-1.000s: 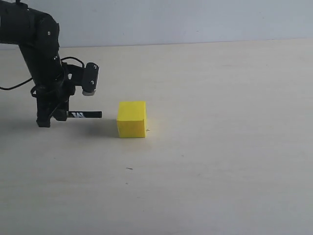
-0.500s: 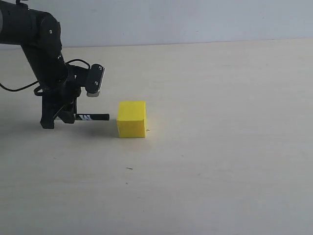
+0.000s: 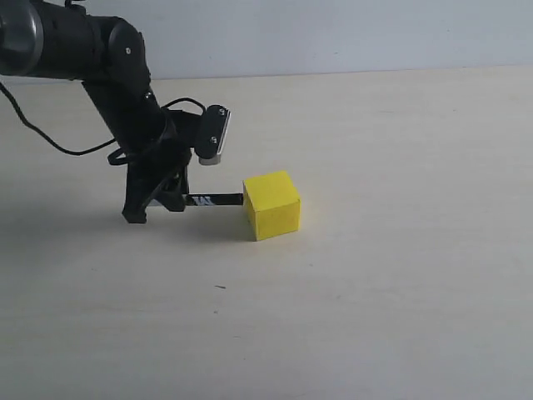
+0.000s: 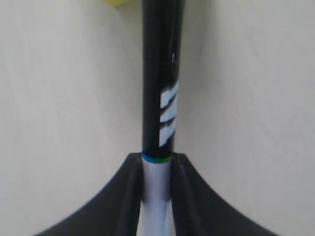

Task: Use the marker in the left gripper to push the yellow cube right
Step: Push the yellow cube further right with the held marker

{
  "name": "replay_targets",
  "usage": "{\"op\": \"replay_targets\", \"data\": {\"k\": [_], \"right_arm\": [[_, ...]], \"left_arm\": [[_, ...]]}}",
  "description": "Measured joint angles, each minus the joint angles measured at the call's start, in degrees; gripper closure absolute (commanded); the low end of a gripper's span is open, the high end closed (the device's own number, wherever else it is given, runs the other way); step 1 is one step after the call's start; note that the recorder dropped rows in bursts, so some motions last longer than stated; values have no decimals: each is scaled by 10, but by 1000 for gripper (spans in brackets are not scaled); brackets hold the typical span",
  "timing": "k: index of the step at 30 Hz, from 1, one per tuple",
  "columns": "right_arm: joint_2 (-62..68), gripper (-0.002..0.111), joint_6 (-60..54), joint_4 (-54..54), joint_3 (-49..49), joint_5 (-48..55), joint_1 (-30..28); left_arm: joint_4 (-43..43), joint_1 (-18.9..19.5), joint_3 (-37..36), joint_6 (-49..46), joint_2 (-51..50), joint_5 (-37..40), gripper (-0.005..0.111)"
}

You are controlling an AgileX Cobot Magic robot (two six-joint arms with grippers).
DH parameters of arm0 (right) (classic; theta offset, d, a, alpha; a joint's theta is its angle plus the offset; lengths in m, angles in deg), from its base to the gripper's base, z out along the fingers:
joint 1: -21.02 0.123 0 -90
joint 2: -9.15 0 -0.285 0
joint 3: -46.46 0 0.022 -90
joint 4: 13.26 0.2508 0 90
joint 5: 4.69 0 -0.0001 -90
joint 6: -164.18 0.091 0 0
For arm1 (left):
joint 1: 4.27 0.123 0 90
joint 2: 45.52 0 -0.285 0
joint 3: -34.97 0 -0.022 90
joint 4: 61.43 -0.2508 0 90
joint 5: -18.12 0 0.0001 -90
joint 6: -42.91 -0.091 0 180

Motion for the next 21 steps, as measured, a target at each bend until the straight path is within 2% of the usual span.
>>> {"op": "replay_targets", "data": {"k": [4, 8, 21], "right_arm": [[0, 108, 0, 0, 0, 0, 0], [0, 108, 0, 0, 0, 0, 0], [0, 108, 0, 0, 0, 0, 0]], "left_arm": [[-27, 19, 0, 79, 0, 29, 107], [-34, 22, 0, 125, 0, 44, 107], [-57, -29, 1, 199, -24, 43, 107]]}}
